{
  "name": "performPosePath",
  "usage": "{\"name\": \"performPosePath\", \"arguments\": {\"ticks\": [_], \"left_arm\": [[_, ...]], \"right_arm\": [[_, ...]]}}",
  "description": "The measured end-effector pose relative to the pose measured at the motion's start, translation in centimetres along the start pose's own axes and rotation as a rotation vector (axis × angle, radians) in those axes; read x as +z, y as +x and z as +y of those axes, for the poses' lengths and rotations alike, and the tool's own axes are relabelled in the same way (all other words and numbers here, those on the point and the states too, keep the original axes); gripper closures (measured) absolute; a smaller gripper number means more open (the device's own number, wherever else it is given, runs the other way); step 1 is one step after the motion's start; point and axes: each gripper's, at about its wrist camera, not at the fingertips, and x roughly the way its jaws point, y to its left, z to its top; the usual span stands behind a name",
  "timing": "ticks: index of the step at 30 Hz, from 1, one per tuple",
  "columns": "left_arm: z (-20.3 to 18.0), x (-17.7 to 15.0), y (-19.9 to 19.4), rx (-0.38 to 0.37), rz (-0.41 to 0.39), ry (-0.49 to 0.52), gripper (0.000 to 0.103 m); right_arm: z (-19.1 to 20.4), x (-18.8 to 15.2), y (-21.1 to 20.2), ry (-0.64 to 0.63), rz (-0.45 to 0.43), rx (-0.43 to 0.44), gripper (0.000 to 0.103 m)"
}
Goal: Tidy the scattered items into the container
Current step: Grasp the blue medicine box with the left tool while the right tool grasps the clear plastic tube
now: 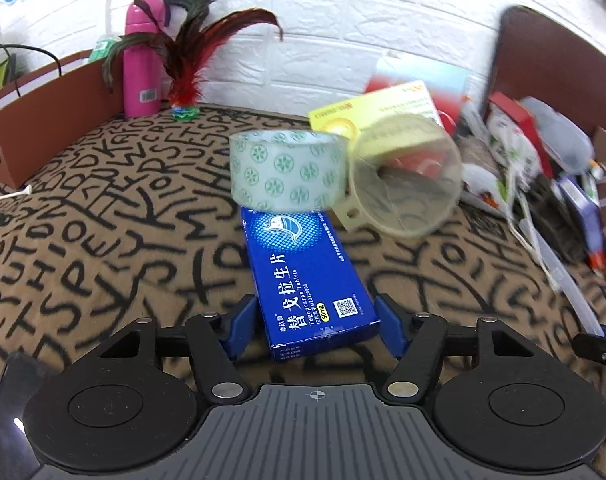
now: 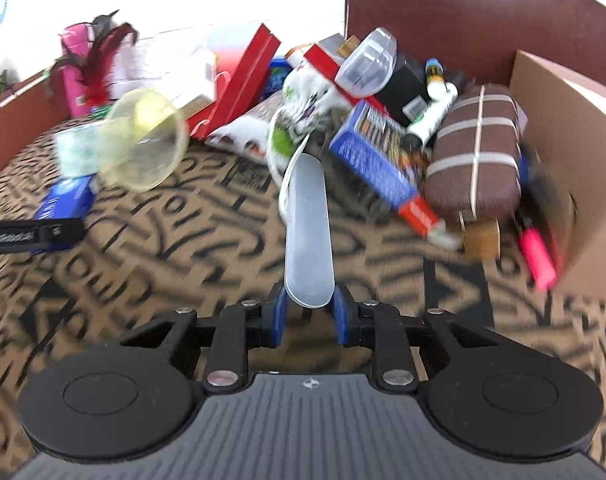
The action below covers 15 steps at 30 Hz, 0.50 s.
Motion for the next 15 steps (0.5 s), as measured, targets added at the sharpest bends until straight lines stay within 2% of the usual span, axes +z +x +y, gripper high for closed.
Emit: {"name": "performPosePath", "arguments": {"ticks": [4,8,9,11,12,15], "left_arm": [[-1.0,-2.6,-2.8,-0.069,0.023,0.074,0.038],[-1.7,-5.0,-5.8,-0.168,0.062,0.147,0.036],[-1.8,-5.5,-6.4,-0.184,0.074,0.152,0.028],[-1.7,-6.1,-7.1,-0.189,0.090,0.130,0.019],[-1.7,-6.2,-7.3,-0.186,0.092,0.111,0.013],[-2.1,-6.1,-7.1,-0.171,0.090,0.084,0.011]], "right_arm": [[0.0,-2.2,-2.8,0.028,0.022,0.026,0.075],[0.3,-4.7,-5.8,0.046,0.035,0.045,0.075],[0.4,-5.3,-6.6,0.043,0.039,0.046,0.074],[0.6,-6.4,-8.2,0.034,0.051,0.049,0.073],[0.7,-6.8,-8.8,0.030,0.058,0.053,0.070],[0.8,-6.7,-9.7,0.043,0.068,0.071,0.046]]}}
